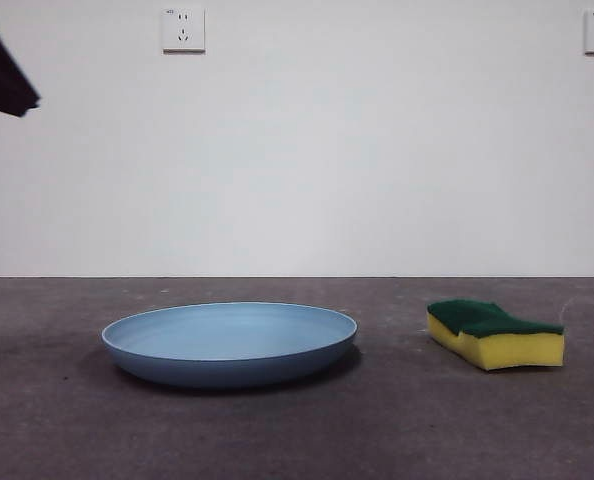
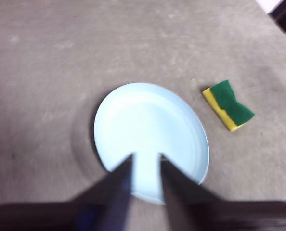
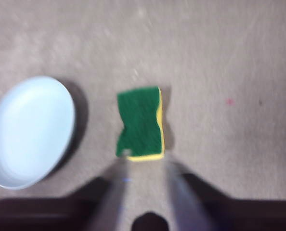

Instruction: Pick up the plate,pick up the cloth,clean the plate with the cloth

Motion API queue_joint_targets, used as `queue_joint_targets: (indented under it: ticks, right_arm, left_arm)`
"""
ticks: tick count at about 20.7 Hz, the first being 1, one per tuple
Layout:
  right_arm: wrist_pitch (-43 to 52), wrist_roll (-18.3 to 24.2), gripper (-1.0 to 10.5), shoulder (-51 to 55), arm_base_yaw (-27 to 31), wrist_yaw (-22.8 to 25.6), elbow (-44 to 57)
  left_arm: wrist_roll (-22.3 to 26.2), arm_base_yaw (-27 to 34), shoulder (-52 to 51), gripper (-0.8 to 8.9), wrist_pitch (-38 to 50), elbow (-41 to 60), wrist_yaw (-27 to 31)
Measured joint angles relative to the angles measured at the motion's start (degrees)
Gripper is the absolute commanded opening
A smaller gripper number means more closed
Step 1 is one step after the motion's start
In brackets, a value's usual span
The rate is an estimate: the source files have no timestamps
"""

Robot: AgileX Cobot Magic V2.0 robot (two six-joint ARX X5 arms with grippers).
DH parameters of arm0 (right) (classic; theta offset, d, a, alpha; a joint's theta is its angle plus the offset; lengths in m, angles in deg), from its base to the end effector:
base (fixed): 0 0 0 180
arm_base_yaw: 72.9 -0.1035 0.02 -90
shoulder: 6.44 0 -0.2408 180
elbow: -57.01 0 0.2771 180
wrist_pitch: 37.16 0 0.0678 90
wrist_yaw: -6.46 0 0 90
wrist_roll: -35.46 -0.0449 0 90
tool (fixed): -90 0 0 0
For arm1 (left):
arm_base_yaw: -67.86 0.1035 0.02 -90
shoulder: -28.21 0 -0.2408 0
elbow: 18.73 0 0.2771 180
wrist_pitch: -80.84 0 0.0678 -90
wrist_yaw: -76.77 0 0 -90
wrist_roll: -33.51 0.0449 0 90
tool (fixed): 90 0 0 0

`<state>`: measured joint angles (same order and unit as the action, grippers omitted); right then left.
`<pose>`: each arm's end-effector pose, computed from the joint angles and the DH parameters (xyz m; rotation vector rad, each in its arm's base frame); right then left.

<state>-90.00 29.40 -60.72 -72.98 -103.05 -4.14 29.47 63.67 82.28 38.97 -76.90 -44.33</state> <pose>0.2310 0.0153 0.2530 0.2352 0.8118 0.2813 0.2367 -0.0406 0.2532 -0.2216 0.6723 -0.5705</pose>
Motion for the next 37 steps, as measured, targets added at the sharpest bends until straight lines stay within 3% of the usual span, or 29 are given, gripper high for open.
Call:
queue_joint_targets:
  ticks: [7,13,16,23,29,30,32,34,37]
  right_arm:
    - [-0.26,0.52,5.4,-0.83,-0.09,-0.02,-0.02]
    - [-0.33,0.59,5.4,-0.83,-0.72,-0.02,-0.04]
    - [-0.33,0.57,5.4,-0.83,-0.72,-0.02,-0.04]
    - [-0.33,0.57,5.4,-0.83,-0.72,0.02,-0.04]
    - [-0.35,0.57,5.4,-0.83,-0.72,0.02,-0.07]
    - [-0.33,0.57,5.4,-0.83,-0.72,0.02,-0.07]
    - [-0.33,0.57,5.4,-0.83,-0.72,0.02,-0.07]
    - [-0.33,0.57,5.4,-0.83,-0.72,0.02,-0.07]
    - [-0.33,0.55,5.4,-0.83,-0.72,0.02,-0.07]
  left_arm:
    - [-4.39,-2.34,7.37,4.09,4.94,-1.99,0.7]
    - [-0.74,-9.03,22.77,4.08,-4.7,-14.73,13.38]
    - [1.31,-11.15,30.03,4.07,-4.74,-16.81,18.58]
    - [2.05,-12.74,43.15,4.07,-1.22,-16.81,18.99]
    - [2.12,-14.62,47.67,4.04,3.37,-16.85,21.73]
    - [2.12,-14.75,47.82,3.9,3.67,-16.85,21.97]
    - [2.12,-14.8,47.84,1.54,3.78,-16.85,22.05]
    - [2.12,-14.8,47.84,-0.08,3.74,-16.85,22.03]
    - [2.49,-14.8,47.84,-0.09,3.06,-16.85,22.01]
